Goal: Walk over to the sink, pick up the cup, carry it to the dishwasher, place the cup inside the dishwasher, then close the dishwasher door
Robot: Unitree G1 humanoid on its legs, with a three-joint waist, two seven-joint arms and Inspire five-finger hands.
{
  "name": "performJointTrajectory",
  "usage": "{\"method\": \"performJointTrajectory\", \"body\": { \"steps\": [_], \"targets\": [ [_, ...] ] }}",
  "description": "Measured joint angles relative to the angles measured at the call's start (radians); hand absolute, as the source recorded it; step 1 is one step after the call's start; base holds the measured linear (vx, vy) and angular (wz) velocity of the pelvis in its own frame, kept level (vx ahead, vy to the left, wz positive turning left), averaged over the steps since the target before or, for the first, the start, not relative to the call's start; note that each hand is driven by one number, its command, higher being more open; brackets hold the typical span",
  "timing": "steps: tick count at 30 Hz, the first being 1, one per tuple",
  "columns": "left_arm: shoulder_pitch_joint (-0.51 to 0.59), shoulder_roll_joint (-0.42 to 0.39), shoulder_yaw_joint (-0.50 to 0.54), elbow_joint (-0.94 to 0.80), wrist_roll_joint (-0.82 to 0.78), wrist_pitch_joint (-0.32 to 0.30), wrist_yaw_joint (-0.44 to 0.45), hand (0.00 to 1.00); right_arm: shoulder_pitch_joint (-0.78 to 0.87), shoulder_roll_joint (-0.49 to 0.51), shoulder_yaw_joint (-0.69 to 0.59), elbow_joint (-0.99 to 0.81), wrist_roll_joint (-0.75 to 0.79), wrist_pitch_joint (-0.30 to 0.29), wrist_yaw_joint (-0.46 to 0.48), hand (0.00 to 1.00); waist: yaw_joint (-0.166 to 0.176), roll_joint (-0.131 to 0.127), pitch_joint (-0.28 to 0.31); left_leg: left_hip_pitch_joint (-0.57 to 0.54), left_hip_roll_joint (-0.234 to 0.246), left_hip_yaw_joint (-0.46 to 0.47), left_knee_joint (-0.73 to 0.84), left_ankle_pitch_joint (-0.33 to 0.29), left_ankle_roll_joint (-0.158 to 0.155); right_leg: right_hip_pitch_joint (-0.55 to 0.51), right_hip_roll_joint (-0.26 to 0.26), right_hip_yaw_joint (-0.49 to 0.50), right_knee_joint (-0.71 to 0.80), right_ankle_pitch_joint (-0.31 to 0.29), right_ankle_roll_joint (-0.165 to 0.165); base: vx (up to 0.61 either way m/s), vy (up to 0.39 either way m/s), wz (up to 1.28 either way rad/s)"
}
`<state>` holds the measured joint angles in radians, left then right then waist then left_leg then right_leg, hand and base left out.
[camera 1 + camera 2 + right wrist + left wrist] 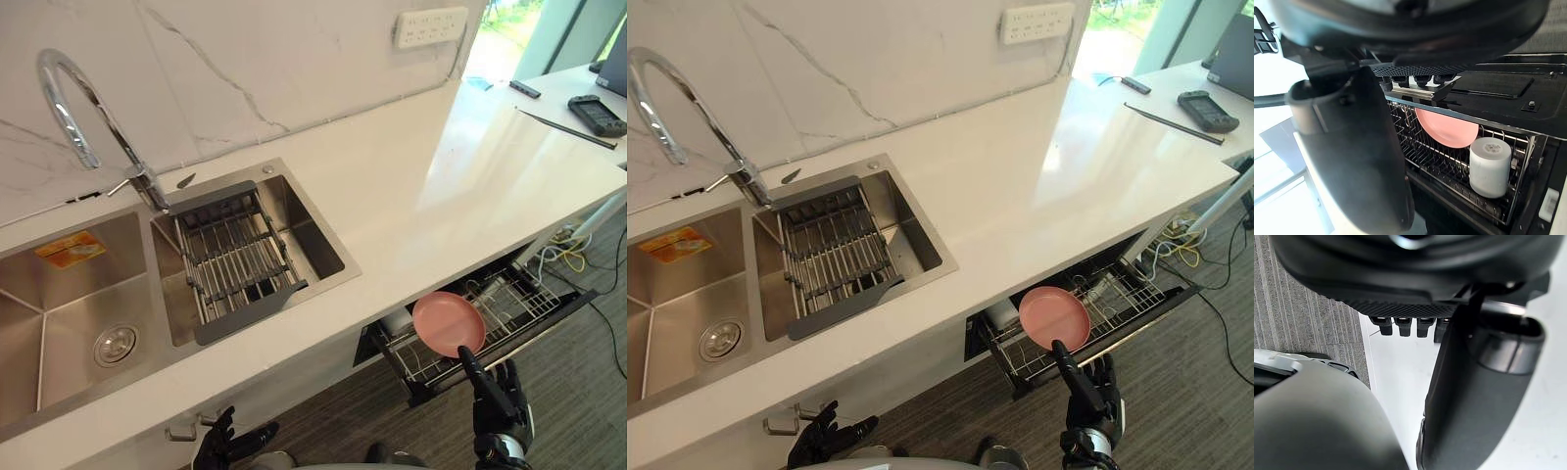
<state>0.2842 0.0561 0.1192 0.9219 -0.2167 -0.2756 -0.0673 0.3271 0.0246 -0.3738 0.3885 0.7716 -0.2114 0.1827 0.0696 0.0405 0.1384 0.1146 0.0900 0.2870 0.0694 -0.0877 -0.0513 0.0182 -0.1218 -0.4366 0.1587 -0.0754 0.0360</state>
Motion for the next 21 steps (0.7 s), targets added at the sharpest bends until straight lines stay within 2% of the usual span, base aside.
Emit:
{"method": "performJointTrajectory", "body": {
  "steps": [6, 12, 17, 21],
  "targets": [
    [0.001, 0.007, 0.000, 0.004, -0.001, -0.001, -0.004, 1.00, -0.101, -0.049, -0.001, 0.100, 0.013, 0.003, 0.013, 1.00, 0.008, -0.005, -0.011, 0.000, -0.021, -0.058, -0.032, 0.032, 0.014, 0.016, -0.019, -0.048, -0.003, 0.001, 0.004, -0.07, -0.006, 0.28],
    [0.028, 0.025, 0.000, 0.037, 0.000, 0.000, -0.004, 1.00, -0.217, -0.114, -0.015, 0.250, 0.087, 0.034, 0.009, 1.00, 0.028, -0.016, -0.013, 0.008, -0.032, -0.108, -0.054, 0.059, 0.020, 0.042, -0.025, -0.093, -0.011, 0.004, 0.005, -0.03, -0.019, 0.24],
    [0.037, 0.024, 0.001, 0.027, -0.001, -0.008, -0.005, 1.00, -0.328, -0.144, -0.062, 0.358, 0.150, 0.070, -0.053, 1.00, 0.045, -0.018, -0.010, 0.001, -0.043, -0.143, -0.060, 0.077, 0.029, 0.051, -0.039, -0.125, -0.009, 0.006, 0.009, -0.02, 0.001, 0.21],
    [0.034, 0.020, 0.000, 0.018, -0.002, -0.022, -0.008, 1.00, -0.391, -0.151, -0.093, 0.380, 0.153, 0.069, -0.079, 1.00, 0.050, -0.008, 0.003, -0.040, -0.054, -0.165, -0.053, 0.081, 0.033, 0.023, -0.054, -0.146, 0.005, 0.002, 0.017, -0.04, 0.014, 0.16]
  ]
}}
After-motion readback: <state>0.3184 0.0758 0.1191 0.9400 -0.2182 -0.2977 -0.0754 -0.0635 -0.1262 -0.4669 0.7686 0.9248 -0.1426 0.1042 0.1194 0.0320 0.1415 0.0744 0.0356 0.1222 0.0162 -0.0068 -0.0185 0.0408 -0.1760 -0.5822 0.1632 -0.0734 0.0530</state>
